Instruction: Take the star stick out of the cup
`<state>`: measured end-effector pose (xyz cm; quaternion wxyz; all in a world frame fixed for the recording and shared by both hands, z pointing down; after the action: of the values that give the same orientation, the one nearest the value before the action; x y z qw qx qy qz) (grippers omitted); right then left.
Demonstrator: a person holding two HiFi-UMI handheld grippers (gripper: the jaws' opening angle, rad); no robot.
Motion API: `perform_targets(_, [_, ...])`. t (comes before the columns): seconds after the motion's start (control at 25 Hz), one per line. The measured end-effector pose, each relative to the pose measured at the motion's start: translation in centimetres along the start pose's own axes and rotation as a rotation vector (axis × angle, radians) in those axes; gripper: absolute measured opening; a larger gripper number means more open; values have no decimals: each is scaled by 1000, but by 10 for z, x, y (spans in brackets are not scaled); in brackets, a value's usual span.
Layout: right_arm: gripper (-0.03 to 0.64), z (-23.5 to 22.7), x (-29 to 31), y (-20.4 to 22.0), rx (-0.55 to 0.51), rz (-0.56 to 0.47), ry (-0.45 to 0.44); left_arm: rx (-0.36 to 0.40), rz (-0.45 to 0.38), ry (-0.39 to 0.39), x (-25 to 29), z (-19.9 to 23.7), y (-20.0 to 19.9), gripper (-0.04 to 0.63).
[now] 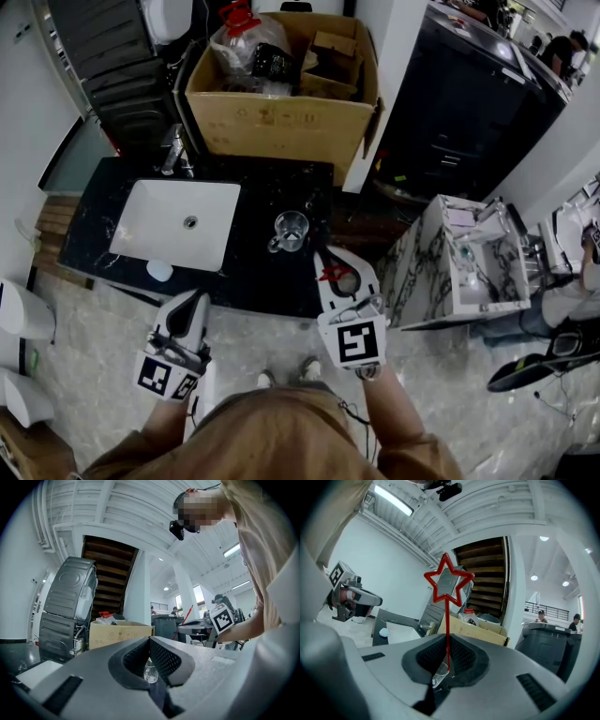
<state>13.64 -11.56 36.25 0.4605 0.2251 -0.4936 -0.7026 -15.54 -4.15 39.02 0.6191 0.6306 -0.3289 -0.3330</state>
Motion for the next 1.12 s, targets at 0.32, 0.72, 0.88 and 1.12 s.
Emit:
perform_targets(0.32, [14,-1,-13,-5,-27,2,12,5,-3,-1,-2,-1,-2,1])
perform_targets(0.72, [14,-3,-29,-10,-25,-15,29,8,-2,2,-4,-5,-2,2])
perform_targets(0.88, [14,-5,-36,-14,-25,-25,34,9,-1,1,-6,-5,-3,2])
perform_targets(1.12, [14,-9,-41,-18,-38,-30,41,13,2,-2,-9,-6,-3,2])
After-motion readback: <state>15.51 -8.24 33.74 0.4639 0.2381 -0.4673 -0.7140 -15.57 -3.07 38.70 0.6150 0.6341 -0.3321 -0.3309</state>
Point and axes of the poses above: the fingertips, and each gripper's own axes: x forward along the fingers, z to its left, y out of its underside, the point moved 10 cm from there along -x, backward along the fingers, and after that the axes turned 5 degrees about z, right-handed, at the moved point
